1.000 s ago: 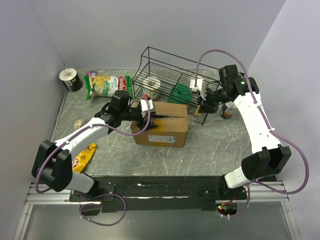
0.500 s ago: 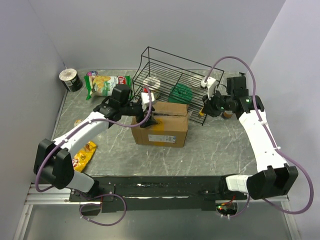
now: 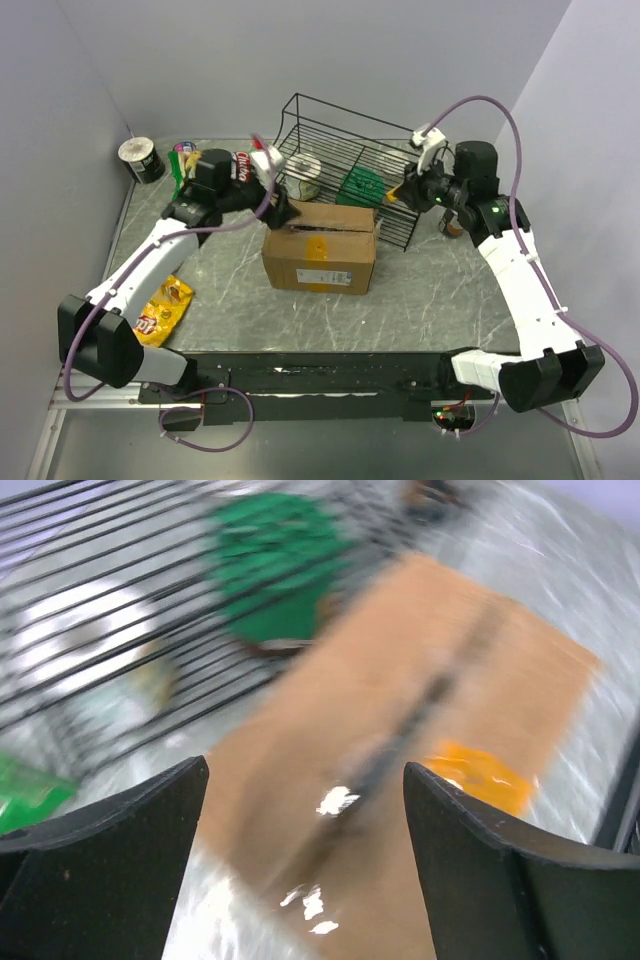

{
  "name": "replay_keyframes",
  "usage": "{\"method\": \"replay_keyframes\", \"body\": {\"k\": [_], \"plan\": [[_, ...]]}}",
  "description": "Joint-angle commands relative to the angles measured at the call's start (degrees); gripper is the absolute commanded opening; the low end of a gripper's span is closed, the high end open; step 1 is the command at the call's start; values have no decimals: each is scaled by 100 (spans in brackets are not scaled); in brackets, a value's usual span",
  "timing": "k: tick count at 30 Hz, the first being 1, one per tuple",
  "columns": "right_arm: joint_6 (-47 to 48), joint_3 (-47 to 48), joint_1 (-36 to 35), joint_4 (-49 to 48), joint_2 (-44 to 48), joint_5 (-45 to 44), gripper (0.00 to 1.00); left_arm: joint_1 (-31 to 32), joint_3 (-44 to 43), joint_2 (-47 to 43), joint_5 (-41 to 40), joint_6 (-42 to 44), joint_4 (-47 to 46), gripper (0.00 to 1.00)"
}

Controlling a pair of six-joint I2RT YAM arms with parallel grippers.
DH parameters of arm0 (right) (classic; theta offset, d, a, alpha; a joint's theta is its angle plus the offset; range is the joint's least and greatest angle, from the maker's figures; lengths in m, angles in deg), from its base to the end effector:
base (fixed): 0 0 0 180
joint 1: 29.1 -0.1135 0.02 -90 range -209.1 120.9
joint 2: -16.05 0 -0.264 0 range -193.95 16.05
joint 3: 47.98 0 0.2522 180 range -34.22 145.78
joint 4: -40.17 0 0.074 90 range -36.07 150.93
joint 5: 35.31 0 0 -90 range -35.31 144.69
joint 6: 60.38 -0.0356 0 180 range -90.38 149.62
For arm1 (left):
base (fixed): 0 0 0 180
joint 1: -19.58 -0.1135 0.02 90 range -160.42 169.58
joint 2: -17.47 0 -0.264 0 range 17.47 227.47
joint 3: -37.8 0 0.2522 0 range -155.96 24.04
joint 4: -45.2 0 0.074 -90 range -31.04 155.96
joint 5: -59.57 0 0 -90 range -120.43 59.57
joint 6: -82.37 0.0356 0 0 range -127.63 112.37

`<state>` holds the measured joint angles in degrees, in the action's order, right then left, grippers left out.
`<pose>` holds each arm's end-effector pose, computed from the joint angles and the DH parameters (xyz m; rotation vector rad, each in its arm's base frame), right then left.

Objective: Unpack the express box

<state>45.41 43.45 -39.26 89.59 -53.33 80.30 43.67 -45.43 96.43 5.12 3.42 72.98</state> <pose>0.2483 0.0601 0.4065 -0.7190 1.8880 0.3945 0.2794 -0.1476 0.3503 0.9717 1.7218 -0.7602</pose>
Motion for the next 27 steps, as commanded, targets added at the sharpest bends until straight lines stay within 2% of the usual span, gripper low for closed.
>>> {"method": "replay_keyframes", "body": {"k": [1, 6, 12, 17, 23, 24, 27], "plan": [[-287, 275, -645, -586, 110, -108, 0, -826, -41, -267, -610, -1717, -584, 87], [-278, 380, -1409, -929, -118, -740, 0, -1188, 345, -407, -944, -2036, -515, 89], [-349, 793, -1630, -1017, -619, -688, 0, -1293, 1092, -881, -892, -2283, -251, 85], [-393, 785, -1815, -1078, -787, -1030, 0, -1355, 1542, -1163, -769, -1993, -110, 81], [142, 513, -1693, -1245, -761, -2138, 0, -1373, 1569, -1479, -200, -1150, 660, 79], [178, 495, -1631, -1246, -761, -2147, 0, -1373, 1542, -1576, -50, -557, 811, 79], [345, 425, -1455, -1219, -822, -2069, 0, -1381, 1481, -1717, 529, 411, 1556, 75]]}}
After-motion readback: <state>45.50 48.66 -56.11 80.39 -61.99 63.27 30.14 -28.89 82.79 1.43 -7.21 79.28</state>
